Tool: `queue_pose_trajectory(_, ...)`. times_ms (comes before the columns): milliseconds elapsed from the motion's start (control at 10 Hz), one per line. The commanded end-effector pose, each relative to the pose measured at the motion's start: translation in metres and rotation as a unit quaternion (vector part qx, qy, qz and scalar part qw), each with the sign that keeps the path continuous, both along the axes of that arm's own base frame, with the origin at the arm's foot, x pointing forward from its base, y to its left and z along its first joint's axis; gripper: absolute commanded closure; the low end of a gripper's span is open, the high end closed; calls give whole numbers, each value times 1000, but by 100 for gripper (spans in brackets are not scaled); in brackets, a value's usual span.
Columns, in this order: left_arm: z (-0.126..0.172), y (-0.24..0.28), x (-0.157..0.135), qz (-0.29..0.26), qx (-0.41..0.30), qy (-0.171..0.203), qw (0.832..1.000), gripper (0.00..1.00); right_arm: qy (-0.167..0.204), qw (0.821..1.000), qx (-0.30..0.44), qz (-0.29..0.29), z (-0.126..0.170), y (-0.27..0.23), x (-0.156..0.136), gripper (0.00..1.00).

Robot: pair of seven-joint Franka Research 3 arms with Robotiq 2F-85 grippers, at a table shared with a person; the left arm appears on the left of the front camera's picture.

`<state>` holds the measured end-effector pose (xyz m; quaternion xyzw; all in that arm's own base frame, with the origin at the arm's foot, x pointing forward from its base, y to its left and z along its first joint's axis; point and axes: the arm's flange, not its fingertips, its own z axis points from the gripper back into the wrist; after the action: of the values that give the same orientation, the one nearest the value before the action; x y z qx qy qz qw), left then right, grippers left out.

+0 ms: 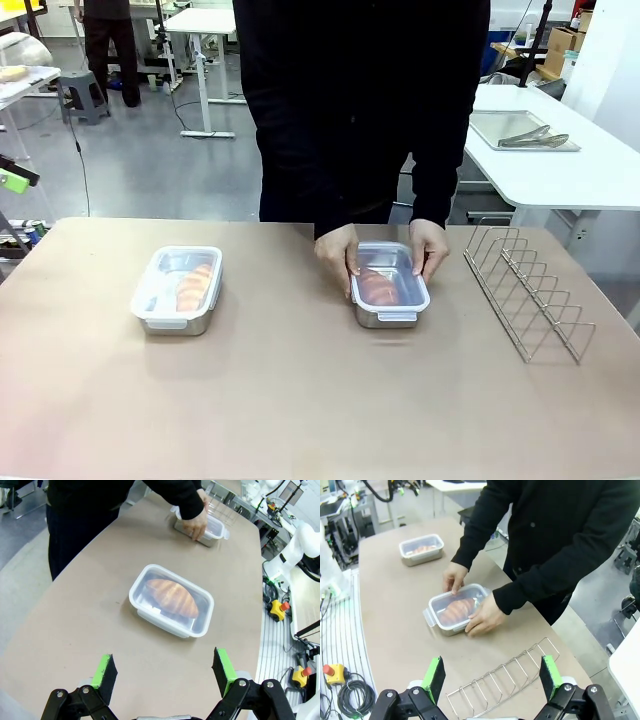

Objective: Place the bread in airtight containers.
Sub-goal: Release when the human grabs the Airtight Container lid.

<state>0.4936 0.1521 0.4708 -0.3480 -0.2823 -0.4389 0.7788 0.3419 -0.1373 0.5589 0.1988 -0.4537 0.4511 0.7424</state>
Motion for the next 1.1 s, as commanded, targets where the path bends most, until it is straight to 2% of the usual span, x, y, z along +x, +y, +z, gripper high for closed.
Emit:
queue_pose_trajectory(0, 0, -2, 0, -4, 4, -2, 1000, 0, -12, 1000, 1, 2, -1, 1, 0, 0)
queue_pose_trajectory(1000, 0, -2, 0, -4, 4, -2, 1000, 0, -12, 1000, 1, 2, -1, 1, 0, 0)
